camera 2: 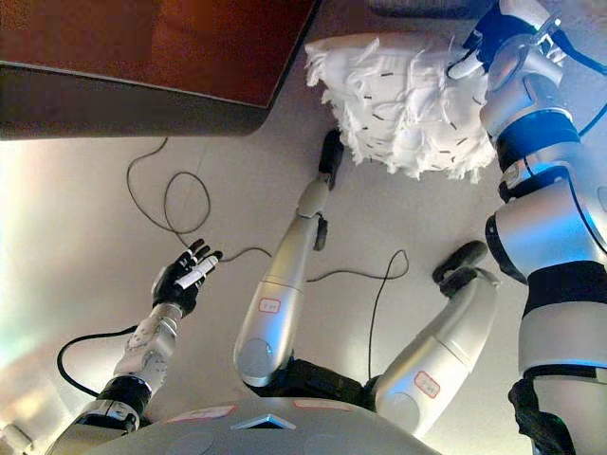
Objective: Pick up the pillow and put it on the sofa.
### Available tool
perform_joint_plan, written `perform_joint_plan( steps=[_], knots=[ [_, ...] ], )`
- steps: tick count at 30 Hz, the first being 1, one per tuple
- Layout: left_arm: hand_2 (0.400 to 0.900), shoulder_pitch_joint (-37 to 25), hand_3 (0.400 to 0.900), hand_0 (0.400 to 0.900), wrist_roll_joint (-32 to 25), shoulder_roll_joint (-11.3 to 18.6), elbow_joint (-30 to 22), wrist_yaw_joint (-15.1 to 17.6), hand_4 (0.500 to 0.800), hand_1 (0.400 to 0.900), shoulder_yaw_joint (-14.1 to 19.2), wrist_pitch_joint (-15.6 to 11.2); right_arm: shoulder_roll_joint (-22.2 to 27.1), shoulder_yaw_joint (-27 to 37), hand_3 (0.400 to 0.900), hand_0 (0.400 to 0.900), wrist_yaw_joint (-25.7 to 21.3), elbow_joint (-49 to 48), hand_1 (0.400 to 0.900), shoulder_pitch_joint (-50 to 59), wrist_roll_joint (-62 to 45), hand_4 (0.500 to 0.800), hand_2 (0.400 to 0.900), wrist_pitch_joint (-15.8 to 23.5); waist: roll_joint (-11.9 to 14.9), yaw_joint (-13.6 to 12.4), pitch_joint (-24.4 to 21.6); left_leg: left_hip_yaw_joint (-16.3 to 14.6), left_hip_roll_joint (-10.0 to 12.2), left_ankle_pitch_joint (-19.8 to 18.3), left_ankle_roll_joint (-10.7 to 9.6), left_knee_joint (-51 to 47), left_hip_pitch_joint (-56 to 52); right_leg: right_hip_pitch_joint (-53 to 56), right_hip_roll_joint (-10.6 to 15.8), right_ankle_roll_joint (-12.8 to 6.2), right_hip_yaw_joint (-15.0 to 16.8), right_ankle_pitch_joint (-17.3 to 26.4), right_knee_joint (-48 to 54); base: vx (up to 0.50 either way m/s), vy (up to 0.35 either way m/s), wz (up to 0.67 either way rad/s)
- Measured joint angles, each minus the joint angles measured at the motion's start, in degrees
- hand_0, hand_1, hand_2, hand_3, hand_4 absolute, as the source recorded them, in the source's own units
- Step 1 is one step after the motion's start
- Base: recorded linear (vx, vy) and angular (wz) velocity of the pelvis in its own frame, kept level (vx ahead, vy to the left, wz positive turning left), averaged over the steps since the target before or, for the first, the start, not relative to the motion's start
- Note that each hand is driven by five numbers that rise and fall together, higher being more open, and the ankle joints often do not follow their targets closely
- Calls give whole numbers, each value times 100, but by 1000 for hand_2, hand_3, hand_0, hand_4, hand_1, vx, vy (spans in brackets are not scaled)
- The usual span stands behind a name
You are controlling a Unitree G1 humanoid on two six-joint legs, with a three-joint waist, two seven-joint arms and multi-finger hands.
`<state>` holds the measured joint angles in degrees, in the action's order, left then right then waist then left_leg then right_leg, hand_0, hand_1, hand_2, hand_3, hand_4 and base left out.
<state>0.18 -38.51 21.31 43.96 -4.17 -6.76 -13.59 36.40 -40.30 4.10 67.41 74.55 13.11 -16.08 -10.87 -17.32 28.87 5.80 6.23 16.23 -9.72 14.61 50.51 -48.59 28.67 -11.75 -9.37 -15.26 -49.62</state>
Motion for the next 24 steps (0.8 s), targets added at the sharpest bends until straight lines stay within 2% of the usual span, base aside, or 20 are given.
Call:
perform_joint_plan(
  steps=[3,5,6,7,8,9,13,16,20,24],
  knots=[
    [900,2,900,900,16,3,0,24,800,900,6,3,-66,0,400,400,82,-255,400,-419,-4,500,400,181,9,68,6,-1,86,-30,-5,-70,-468,585,-51,5,-152,-4,151,70,-79,-22],
    [900,-8,900,900,36,8,-24,89,800,900,14,22,-78,1,400,400,190,-598,400,-633,-4,500,400,204,33,195,14,-95,214,-42,-18,-225,-759,909,-105,12,-277,-5,266,16,-44,-23],
    [900,-27,900,900,62,16,-42,125,800,900,32,51,-46,9,400,400,222,-834,400,-763,-2,500,400,212,95,197,29,-236,285,-63,-21,-300,-895,1030,-78,39,-343,19,342,60,-30,-24],
    [900,-24,900,900,65,23,-69,153,800,900,82,126,-50,9,400,400,287,-1039,400,-862,0,500,400,220,199,274,86,-294,283,-263,66,149,-916,1153,65,29,-409,57,358,138,-26,-20],
    [900,-15,900,900,70,18,-36,228,800,900,86,280,-37,23,400,400,388,-1279,400,-1036,2,500,400,234,244,302,87,-358,329,-632,49,657,-915,1334,118,-46,-457,97,355,157,-27,-19],
    [900,-30,900,900,73,22,-41,291,800,900,134,388,23,22,400,400,489,-1549,400,-1236,0,500,400,253,266,330,76,-399,372,-698,38,636,-1070,1543,41,-65,-479,109,490,160,-21,-17],
    [900,-58,900,900,276,76,-64,529,800,900,263,554,200,36,400,400,805,-2122,400,-1770,-1,500,400,268,466,466,52,-745,545,-656,84,134,-1949,2381,-47,-129,-561,190,985,161,-21,-14],
    [900,-27,900,900,326,79,81,671,800,900,307,636,276,256,400,400,998,-2691,400,-2234,-4,500,400,320,635,533,-23,-890,621,-654,52,-30,-2471,2860,-133,-152,-574,206,1249,151,-30,-8],
    [900,-28,900,900,541,85,242,735,800,900,447,736,347,295,400,400,1201,-3028,400,-2537,0,500,400,362,829,703,-107,-892,701,-702,23,-63,-2882,3397,-251,-158,-666,212,1489,161,-61,-3],
    [900,12,900,900,882,72,425,737,800,900,658,793,456,601,400,400,1389,-3531,400,-3021,2,500,400,380,852,790,-126,-924,808,-800,-46,-150,-3398,3951,-371,-158,-695,210,1736,151,-40,-6]
  ],
)
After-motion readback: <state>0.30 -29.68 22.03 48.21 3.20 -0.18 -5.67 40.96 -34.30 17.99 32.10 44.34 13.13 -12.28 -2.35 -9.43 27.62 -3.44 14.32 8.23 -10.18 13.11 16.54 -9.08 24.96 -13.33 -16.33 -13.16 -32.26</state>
